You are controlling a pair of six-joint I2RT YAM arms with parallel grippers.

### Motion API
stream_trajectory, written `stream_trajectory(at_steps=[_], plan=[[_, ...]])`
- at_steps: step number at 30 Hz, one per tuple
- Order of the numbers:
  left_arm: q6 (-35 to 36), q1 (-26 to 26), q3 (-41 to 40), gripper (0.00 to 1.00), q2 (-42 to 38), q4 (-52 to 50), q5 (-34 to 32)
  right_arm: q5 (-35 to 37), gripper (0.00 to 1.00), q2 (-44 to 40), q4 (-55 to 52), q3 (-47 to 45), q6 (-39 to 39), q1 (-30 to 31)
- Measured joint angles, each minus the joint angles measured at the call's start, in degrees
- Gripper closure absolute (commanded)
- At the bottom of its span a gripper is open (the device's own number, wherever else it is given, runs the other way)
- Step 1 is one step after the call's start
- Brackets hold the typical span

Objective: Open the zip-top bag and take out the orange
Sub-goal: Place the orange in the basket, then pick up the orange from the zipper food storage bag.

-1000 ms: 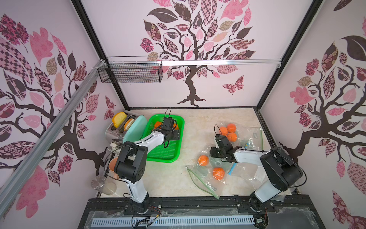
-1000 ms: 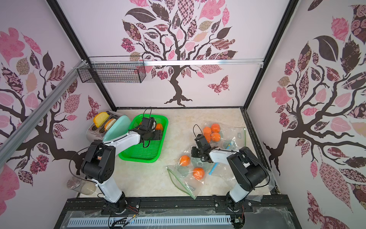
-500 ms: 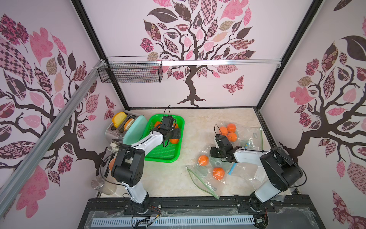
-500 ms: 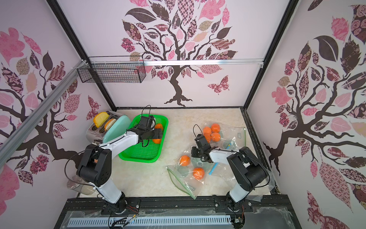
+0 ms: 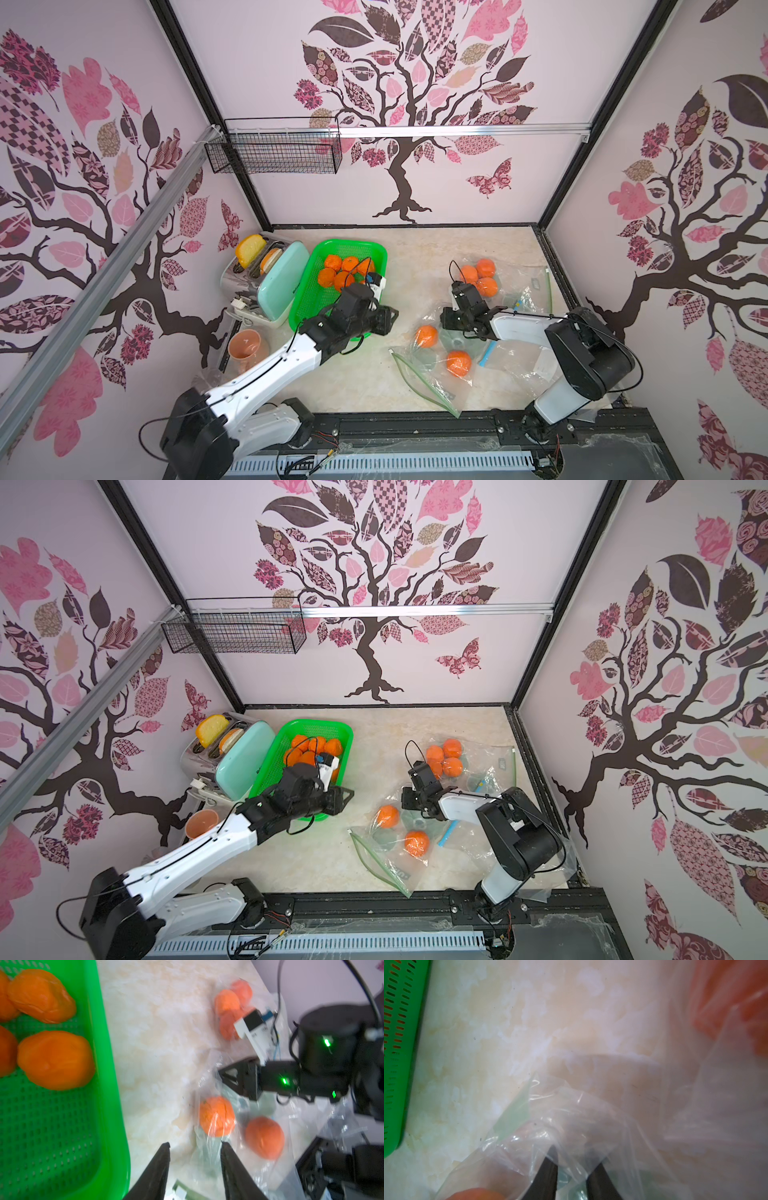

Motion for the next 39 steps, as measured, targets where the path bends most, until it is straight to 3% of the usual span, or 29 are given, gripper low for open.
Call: stream_trajectory(at_steps=[5, 8, 10, 19, 25, 27, 32, 36, 39], plan=[[-3.76, -8.96, -9.9, 0.77, -17.62, -2.54, 4.24, 0.02, 0.73, 0.0, -0.02, 0.0, 0.02, 0.0], [-6.38, -12.39, -14.1, 0.81, -20.98, -0.42, 6.54, 0.02, 0.73, -0.02, -0.02, 0.0, 0.02, 0.0], [-8.39, -14.53, -16.61, 0.9, -19.37, 2.21, 7.15, 0.02, 0.73, -0.04, -0.07, 0.0, 0.02, 0.0], [-10.29, -20.79, -17.75, 0.95, -0.57, 15.61, 6.43, 0.92, 0.73, -0.59, -1.31, 0.0, -0.02, 0.0], [-10.32, -20.92, -17.53, 0.95, 8.79, 23.91, 7.58, 1.22, 0.73, -0.9, -1.99, 0.0, -0.15, 0.0], [-10.27, -20.92, -17.51, 0.9, 10.23, 25.64, 6.99, 1.44, 0.73, -1.07, -2.45, 0.0, -0.17, 0.0], [-10.34, -20.92, -15.67, 0.8, 15.17, 29.68, 6.34, 2.75, 0.43, -3.08, -5.14, 0.0, 0.24, 0.02], [-10.27, -20.9, -15.08, 0.79, 19.54, 32.98, 6.32, 6.67, 0.38, -8.92, -10.34, 0.15, -0.46, -0.09], [-10.32, -20.9, -15.06, 0.79, 22.38, 34.64, 6.32, 9.9, 0.4, -15.19, -14.69, 1.22, -0.46, -0.11]])
